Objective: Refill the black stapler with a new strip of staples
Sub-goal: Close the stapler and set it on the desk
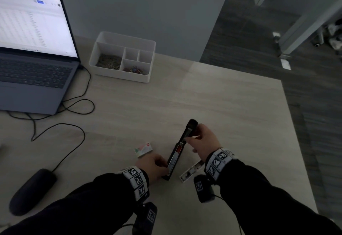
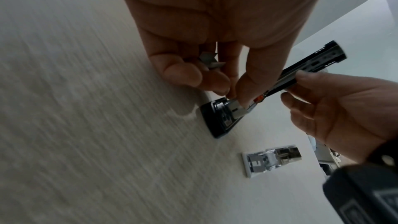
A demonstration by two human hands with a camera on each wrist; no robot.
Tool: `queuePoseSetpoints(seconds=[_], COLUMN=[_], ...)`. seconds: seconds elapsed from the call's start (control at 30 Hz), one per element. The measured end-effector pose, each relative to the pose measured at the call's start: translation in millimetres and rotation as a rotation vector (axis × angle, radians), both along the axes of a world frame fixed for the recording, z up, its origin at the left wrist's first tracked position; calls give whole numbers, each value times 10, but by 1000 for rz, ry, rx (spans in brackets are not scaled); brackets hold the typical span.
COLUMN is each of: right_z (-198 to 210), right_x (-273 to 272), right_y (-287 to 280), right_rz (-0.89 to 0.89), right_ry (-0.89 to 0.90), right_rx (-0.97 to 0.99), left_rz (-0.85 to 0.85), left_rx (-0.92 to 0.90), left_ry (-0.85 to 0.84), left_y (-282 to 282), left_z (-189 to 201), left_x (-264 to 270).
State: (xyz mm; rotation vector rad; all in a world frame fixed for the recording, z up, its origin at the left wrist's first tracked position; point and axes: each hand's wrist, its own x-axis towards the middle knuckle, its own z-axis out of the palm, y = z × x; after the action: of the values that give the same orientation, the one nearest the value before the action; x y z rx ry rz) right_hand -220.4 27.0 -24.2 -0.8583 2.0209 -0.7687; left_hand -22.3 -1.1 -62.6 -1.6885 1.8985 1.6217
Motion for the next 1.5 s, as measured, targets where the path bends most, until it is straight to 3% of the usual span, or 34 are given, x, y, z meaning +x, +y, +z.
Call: queuePoseSetpoints(seconds=[0.2,0.4,0.57,0.83,1.0,1.13,1.3,1.4,1.5], right_z=[-48,-119,-148,-218,-329,-390,-263,-131,40], right_x=[130,282,269,-118,-226,-176,-96,-4,120], right_y=[220,360,441,744,903,976,1042,1055,985], right_rz=[500,641,585,158,77,54,16,45,68], right_ry=[284,357,407,386,296,276,296,251,191], right_rx=[-187,-49,-80,39,143,137,34,-109,-240], left_rz=[42,93,220,-40,-149,-129,27,188,329], left_rx=[11,38,9,-95,-177,-200,-127,-116,160], left_ry=[20,85,77,-20,-64,-44,19,198,415], left_y=[2,21,17,109,156,141,51,38,76], left_z=[-33,-32,4,59,-51,-56,68,307,587], left_x=[26,137,204,9,-84,-177,-226,-227,-290])
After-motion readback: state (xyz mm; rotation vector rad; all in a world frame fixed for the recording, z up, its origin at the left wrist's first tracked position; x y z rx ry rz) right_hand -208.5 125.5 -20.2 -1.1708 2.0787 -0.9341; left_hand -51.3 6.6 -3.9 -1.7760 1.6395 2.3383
